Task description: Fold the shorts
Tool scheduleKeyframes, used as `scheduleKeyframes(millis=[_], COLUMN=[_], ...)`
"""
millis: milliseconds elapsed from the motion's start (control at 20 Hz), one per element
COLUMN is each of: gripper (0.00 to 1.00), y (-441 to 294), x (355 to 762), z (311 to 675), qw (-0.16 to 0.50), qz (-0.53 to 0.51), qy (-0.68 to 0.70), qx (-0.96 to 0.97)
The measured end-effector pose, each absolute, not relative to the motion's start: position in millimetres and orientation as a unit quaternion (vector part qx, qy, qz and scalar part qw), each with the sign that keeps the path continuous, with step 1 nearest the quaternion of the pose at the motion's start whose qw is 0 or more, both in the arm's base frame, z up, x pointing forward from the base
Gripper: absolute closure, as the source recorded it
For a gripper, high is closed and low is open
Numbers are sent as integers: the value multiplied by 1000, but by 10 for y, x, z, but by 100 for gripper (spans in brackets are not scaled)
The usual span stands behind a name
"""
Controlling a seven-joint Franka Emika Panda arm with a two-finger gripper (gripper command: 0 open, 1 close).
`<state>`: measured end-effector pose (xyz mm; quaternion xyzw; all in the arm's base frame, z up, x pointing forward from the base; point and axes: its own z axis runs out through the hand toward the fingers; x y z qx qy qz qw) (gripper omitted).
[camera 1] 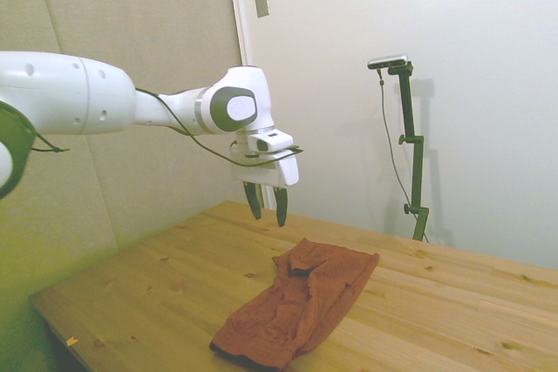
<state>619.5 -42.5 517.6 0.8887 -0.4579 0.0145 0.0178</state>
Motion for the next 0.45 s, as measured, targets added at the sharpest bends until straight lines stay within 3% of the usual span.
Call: scheduleKeyframes(millis=[450], gripper=[0], y=[224], x=[4854], z=[5450], qw=[9], qz=[32], qy=[-424], qx=[905])
